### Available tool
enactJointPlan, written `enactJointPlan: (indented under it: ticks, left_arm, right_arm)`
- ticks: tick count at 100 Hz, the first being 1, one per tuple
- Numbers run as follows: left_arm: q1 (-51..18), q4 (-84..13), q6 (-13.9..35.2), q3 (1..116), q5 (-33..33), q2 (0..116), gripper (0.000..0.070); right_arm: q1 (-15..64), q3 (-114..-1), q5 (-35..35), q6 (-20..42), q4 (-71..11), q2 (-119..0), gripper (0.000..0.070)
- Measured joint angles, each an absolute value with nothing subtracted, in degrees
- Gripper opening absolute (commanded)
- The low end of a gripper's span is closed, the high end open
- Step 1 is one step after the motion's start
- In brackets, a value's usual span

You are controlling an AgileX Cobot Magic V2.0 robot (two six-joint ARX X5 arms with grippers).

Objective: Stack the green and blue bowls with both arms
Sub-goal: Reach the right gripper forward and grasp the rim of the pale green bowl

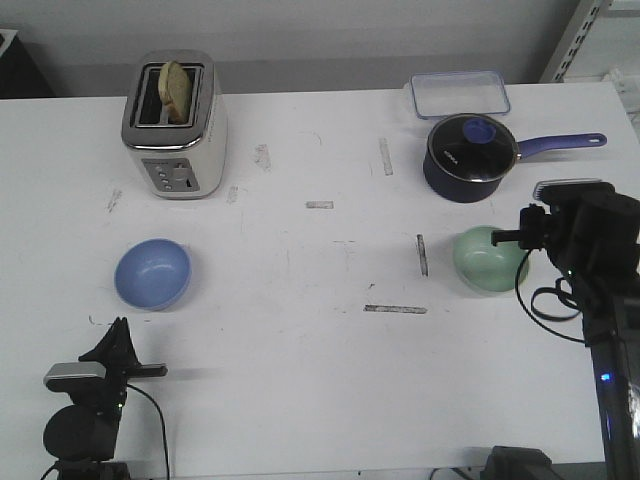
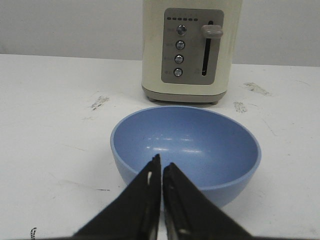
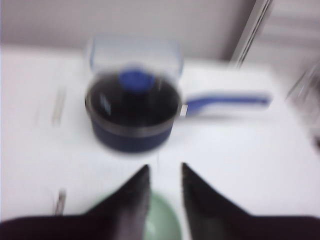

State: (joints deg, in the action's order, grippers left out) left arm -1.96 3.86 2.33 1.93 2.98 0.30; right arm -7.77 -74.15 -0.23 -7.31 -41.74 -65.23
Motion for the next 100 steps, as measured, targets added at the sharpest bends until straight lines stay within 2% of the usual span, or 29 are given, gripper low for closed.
enactJointPlan:
  ticks: [11, 17, 45, 66, 73, 91, 98, 100]
  left_arm:
    - [-1.96, 3.86, 2.33, 1.93, 2.98, 0.3, 0.0001]
    - [-1.96, 3.86, 2.33, 1.93, 2.98, 0.3, 0.0001]
    - [-1.96, 3.81, 2.33, 1.93, 2.98, 0.3, 0.0002]
    - [-1.96, 3.81, 2.33, 1.93, 2.98, 0.3, 0.0001]
    - [-1.96, 3.81, 2.33, 1.93, 2.98, 0.3, 0.0001]
    - [-1.96, 3.81, 2.33, 1.93, 2.98, 0.3, 0.0001]
    - [-1.96, 3.81, 2.33, 1.93, 2.96, 0.3, 0.0001]
    - [-1.96, 3.81, 2.33, 1.93, 2.98, 0.3, 0.0001]
  right_arm:
    - [-10.13, -74.11, -2.94, -8.86, -46.48, -70.96, 0.0442]
    - [-11.88, -74.11, -4.49, -9.69, -48.77, -73.84, 0.0486]
    - [-17.56, -74.11, -7.31, -11.79, -51.07, -86.54, 0.0494]
    - [-18.26, -74.11, -7.66, -12.03, -50.7, -94.41, 0.0479]
    - [-18.26, -74.11, -8.01, -12.03, -50.35, -95.81, 0.0424]
    - [-18.26, -74.11, -9.28, -12.05, -49.01, -96.09, 0.0099]
    - [-18.26, -74.11, -9.28, -12.05, -49.06, -96.09, 0.0005]
    - [-18.26, -74.11, -9.28, -12.05, -49.06, -96.09, 0.0001]
